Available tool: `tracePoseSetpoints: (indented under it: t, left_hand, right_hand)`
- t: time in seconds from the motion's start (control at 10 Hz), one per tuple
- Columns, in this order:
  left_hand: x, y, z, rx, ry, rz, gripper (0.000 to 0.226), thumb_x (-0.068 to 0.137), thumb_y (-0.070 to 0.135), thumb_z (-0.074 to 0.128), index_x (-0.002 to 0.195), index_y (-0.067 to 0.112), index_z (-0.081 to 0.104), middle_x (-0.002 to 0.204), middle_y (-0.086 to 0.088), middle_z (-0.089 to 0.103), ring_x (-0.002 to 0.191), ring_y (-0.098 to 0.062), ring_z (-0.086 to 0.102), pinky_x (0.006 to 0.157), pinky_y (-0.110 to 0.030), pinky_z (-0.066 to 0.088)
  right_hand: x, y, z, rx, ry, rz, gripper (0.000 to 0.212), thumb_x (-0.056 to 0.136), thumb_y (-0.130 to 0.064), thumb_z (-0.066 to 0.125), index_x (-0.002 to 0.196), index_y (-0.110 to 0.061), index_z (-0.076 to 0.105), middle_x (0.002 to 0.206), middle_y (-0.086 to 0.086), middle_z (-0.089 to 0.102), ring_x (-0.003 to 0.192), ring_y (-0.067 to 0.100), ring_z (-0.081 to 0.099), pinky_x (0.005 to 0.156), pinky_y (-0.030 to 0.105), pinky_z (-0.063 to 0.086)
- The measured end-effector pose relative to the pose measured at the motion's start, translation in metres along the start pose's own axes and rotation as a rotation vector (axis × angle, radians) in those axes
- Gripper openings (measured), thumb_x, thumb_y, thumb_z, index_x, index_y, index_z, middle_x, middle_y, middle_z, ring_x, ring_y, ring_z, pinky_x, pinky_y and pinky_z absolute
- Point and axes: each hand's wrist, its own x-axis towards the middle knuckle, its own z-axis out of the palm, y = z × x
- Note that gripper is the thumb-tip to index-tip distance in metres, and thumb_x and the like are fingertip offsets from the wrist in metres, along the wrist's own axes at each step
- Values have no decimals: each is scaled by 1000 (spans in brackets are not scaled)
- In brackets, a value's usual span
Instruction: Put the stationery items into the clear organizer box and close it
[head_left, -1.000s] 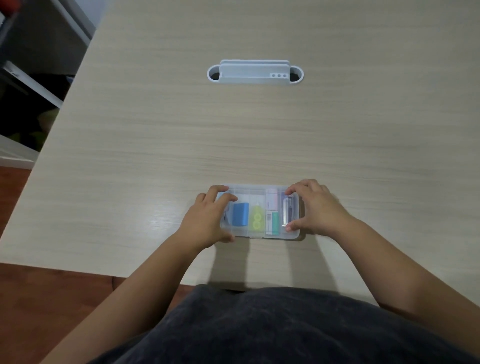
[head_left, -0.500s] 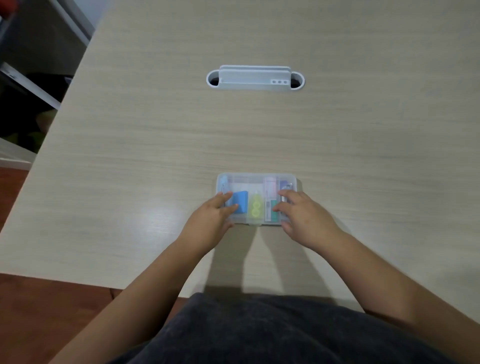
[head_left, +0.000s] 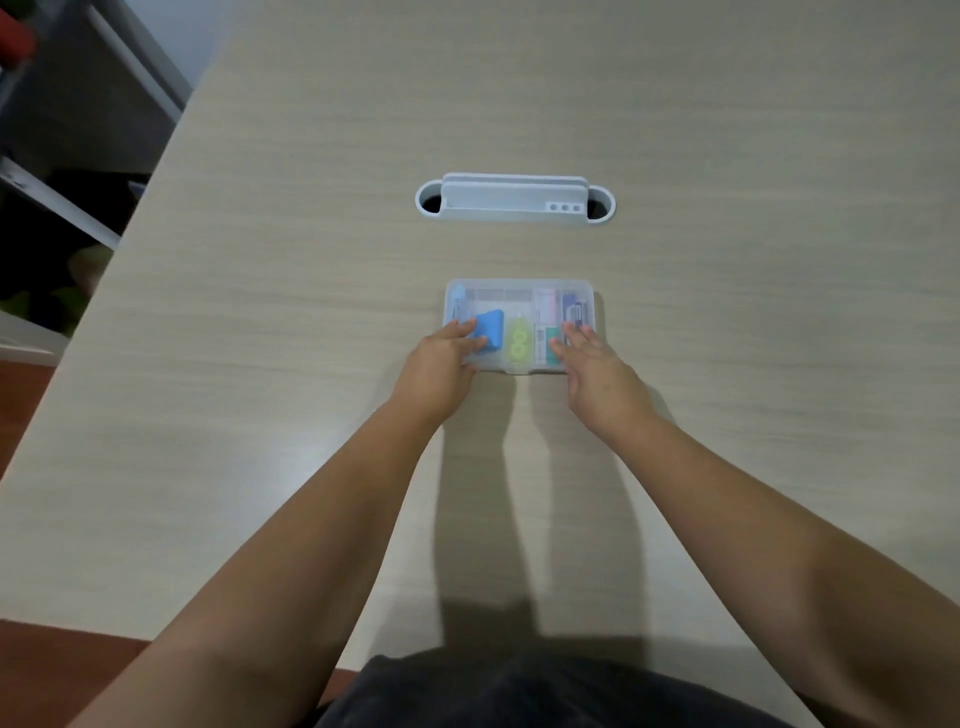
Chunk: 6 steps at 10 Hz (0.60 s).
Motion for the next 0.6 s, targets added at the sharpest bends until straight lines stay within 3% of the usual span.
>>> tracePoseSetpoints:
  t: [0.4,0.5,0.6]
  left_hand:
    - [23,-7,-15,-103,-19,-1,43,88,12,62,130,18,60,149,2,45,141,-14,37,116,-25,25]
    - [16,-1,-19,-64,-114,17,54,91,19,61,142,18,44,158,2,27,145,-17,27,117,-29,24]
    - [-10,-1,-15,-58,-98,97,64,93,28,59,149,19,30,162,1,15,149,-20,14,119,-35,24]
  right_hand:
    - [21,-7,-24,169,-28,63,43,96,-9,43,138,-16,51,157,-1,31,146,16,25,117,28,21]
    - [13,-17,-42,332,0,149,37,92,-16,52,128,-19,62,156,-2,32,140,19,39,116,31,29]
    - [-12,-33,-55,725,114,156,30,92,-13,56,117,-22,69,154,-2,37,137,11,42,117,30,30]
